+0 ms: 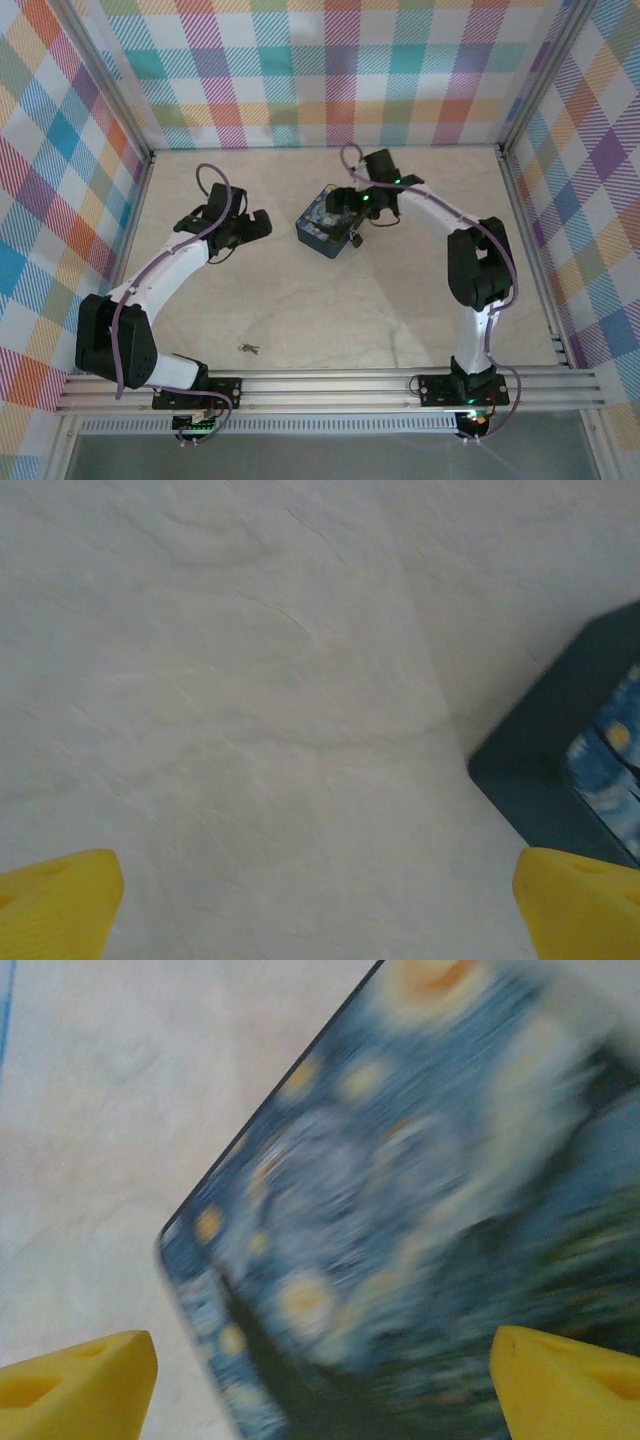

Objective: Unlock a padlock with a key

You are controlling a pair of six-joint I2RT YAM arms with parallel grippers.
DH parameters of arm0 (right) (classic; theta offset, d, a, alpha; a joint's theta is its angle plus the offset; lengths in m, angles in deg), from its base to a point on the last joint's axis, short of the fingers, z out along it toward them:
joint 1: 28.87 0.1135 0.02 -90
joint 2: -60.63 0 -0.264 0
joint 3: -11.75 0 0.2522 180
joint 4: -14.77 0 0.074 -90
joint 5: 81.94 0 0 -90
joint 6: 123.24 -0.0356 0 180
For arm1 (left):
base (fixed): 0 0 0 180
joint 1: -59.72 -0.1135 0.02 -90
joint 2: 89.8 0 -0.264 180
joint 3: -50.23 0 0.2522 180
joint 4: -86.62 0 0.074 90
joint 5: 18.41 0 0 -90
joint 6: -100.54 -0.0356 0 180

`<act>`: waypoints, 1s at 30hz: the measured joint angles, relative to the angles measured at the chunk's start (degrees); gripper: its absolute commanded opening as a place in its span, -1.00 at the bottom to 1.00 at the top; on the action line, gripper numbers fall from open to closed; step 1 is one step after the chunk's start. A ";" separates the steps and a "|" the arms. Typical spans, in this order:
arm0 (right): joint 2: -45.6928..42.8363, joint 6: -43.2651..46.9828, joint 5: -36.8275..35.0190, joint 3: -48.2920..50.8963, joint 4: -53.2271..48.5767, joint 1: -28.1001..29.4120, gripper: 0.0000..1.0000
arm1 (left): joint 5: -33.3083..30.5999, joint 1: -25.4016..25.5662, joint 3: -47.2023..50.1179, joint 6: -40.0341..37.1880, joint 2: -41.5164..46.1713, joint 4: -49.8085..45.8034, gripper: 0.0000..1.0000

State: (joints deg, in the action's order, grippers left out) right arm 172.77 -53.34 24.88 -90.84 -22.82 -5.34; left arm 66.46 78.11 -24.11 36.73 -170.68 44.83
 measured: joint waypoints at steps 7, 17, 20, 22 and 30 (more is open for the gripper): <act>8.13 5.75 -1.99 -9.92 -0.20 -6.27 0.76 | 8.09 8.83 -0.48 8.09 -6.14 2.36 1.00; 14.10 7.50 7.63 -7.76 3.96 -5.33 0.67 | 13.70 11.45 -5.53 12.39 -16.09 11.23 1.00; 11.76 7.08 10.05 -3.37 6.12 -5.33 0.63 | 13.66 11.45 -7.91 12.41 -18.93 12.57 1.00; 9.31 6.45 10.99 0.39 6.97 -5.22 0.62 | 13.64 11.45 -9.14 12.63 -20.61 13.40 1.00; -0.46 -0.35 11.43 15.08 10.93 -5.18 0.62 | 11.10 11.43 -14.75 13.25 -25.55 13.07 1.00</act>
State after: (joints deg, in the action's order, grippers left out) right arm 172.31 -53.69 36.31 -75.76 -11.90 -10.52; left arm 77.56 89.55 -38.86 49.98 -196.23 57.90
